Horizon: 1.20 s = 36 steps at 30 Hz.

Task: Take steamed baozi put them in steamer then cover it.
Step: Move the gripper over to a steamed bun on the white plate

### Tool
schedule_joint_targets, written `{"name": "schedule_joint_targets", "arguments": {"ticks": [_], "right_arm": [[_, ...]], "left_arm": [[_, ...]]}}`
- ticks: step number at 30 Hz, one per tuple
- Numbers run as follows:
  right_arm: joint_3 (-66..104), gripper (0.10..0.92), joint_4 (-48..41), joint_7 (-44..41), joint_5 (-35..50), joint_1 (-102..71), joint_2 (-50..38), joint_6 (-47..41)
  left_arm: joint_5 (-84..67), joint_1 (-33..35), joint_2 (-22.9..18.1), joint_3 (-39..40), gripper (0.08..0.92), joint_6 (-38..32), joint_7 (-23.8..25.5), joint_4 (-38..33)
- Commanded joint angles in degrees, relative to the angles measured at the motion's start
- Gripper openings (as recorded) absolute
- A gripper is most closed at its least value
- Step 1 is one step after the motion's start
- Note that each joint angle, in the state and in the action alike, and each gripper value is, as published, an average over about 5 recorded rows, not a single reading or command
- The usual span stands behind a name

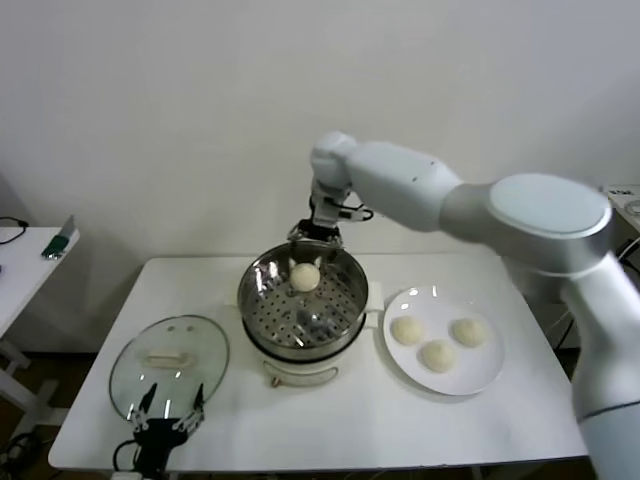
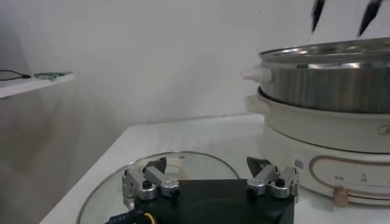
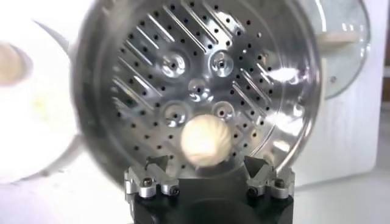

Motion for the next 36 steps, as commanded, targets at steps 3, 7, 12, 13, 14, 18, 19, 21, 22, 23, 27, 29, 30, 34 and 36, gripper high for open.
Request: {"name": "schedule_joint_targets", "arguments": {"ticks": [3,7,12,13,14,18,19,21,22,23,27,29,30,34,36], "right_arm": [[-23.3,0.823,25.5,2.2,28.8,16.9,-25.7,-33.2],[-24.9,0.823,32.0,7.1,28.5,15.9,-31.5,-44.2],[-23.1,0.823,36.5,11.5,29.8,11.6,-34.1,-51.8],[-22.3,0.823,36.5,12.2,29.4,10.3,-34.2,-52.7],[-21.5,0.823,36.3,12.8,29.0,9.0,-34.2,-53.3],[-18.0,0.823,34.0,14.5,26.0,3.2,-33.4,-54.9],[-17.0,0.823,33.1,14.9,25.0,1.4,-33.2,-55.3],[-14.9,0.823,31.0,15.6,22.8,-2.2,-32.7,-55.8],[-13.8,0.823,29.8,15.8,21.7,-4.1,-32.5,-56.0],[-12.7,0.823,28.7,16.1,20.8,-5.9,-32.3,-56.1],[-7.0,0.823,23.8,16.9,18.3,-13.2,-31.4,-56.5],[-3.6,0.823,21.0,17.4,17.2,-16.7,-30.6,-56.6],[-2.2,0.823,19.8,17.6,16.6,-18.2,-30.2,-56.6],[1.5,0.823,15.8,18.0,15.6,-22.2,-28.2,-56.5],[2.8,0.823,14.0,18.1,15.5,-23.5,-27.0,-56.4]], "left_arm": [[0.2,-0.4,0.0,0.5,0.823,0.2,0.0,0.3],[0.3,-0.7,-0.2,0.8,0.823,0.2,0.0,0.7],[0.5,-1.1,-0.3,0.9,0.823,0.3,0.1,1.0],[0.5,-1.2,-0.2,0.9,0.823,0.3,0.1,1.0],[0.5,-1.2,-0.2,0.8,0.823,0.3,0.1,1.0],[0.5,-1.2,-0.3,0.7,0.823,0.4,0.2,0.9],[0.5,-1.2,-0.4,0.7,0.823,0.4,0.2,0.9],[0.5,-1.2,-0.5,0.7,0.823,0.4,0.2,0.9],[0.5,-1.1,-0.5,0.7,0.823,0.4,0.2,0.9],[0.5,-1.1,-0.6,0.7,0.823,0.4,0.2,0.9],[0.5,-1.0,-0.6,0.6,0.823,0.1,0.2,1.2],[0.5,-1.0,-0.6,0.6,0.823,0.0,0.1,1.5],[0.5,-1.0,-0.6,0.6,0.823,-0.1,0.1,1.6],[0.5,-0.8,-0.5,0.6,0.823,-0.3,0.0,2.0],[0.5,-0.7,-0.5,0.5,0.823,-0.4,0.0,2.1]]}}
